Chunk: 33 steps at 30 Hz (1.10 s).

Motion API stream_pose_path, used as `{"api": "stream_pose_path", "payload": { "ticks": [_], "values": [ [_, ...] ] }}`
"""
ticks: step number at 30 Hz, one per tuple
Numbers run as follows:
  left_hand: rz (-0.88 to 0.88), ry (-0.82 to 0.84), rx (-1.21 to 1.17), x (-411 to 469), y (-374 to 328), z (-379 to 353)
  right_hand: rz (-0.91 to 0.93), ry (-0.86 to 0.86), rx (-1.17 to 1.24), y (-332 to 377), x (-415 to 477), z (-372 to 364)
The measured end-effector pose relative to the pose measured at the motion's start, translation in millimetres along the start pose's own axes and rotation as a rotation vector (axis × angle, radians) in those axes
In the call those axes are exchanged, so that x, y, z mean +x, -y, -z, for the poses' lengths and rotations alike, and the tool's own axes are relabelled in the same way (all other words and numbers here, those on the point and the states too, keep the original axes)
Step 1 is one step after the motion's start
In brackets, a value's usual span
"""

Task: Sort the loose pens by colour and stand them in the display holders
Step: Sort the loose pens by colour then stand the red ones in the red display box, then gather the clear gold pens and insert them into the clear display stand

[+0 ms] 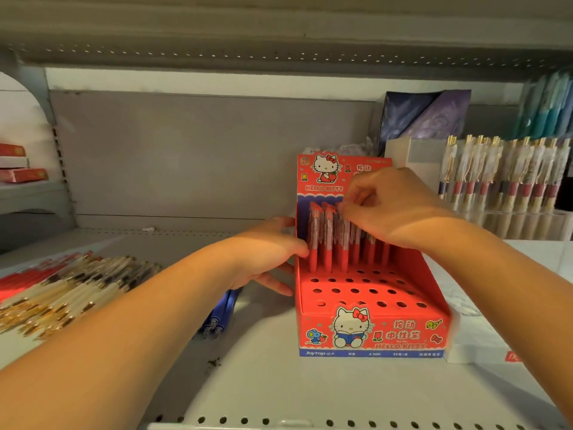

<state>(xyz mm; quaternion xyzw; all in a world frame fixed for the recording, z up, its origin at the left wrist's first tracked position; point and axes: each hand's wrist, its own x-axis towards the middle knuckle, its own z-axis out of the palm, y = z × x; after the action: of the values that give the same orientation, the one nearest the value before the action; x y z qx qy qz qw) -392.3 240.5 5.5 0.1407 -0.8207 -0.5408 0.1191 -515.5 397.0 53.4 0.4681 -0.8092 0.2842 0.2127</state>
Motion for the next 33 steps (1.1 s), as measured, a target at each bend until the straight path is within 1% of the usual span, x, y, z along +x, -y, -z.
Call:
{"api": "stream_pose_path", "payload": {
  "ticks": [2,4,7,10,13,15,20,26,33],
  "values": [
    [0.017,-0.025,0.037,-5,-2,0,0.018,-0.068,0.079,4,-4,1],
    [0.017,-0.082,0.099,-13,-5,1,0.053,-0.098,0.2,10,-9,-1],
    [-0.049,-0.226,0.141,-36,-9,10,0.114,-0.054,0.4,26,-19,-7],
    [-0.076,-0.305,0.152,-71,-3,30,0.198,0.073,0.559,53,-26,-20],
    [-0.045,-0.371,0.209,-107,11,61,0.157,0.302,0.624,81,-29,-37],
    [0.007,-0.41,0.254,-129,21,84,0.107,0.416,0.619,100,-28,-49],
    [0.07,-0.484,0.262,-174,51,144,0.032,0.488,0.614,159,-18,-80],
    [0.113,-0.493,0.316,-204,84,226,0.02,0.522,0.54,231,4,-127],
    [0.145,-0.435,0.474,-200,124,301,-0.044,0.504,0.4,291,32,-176]
  ]
}}
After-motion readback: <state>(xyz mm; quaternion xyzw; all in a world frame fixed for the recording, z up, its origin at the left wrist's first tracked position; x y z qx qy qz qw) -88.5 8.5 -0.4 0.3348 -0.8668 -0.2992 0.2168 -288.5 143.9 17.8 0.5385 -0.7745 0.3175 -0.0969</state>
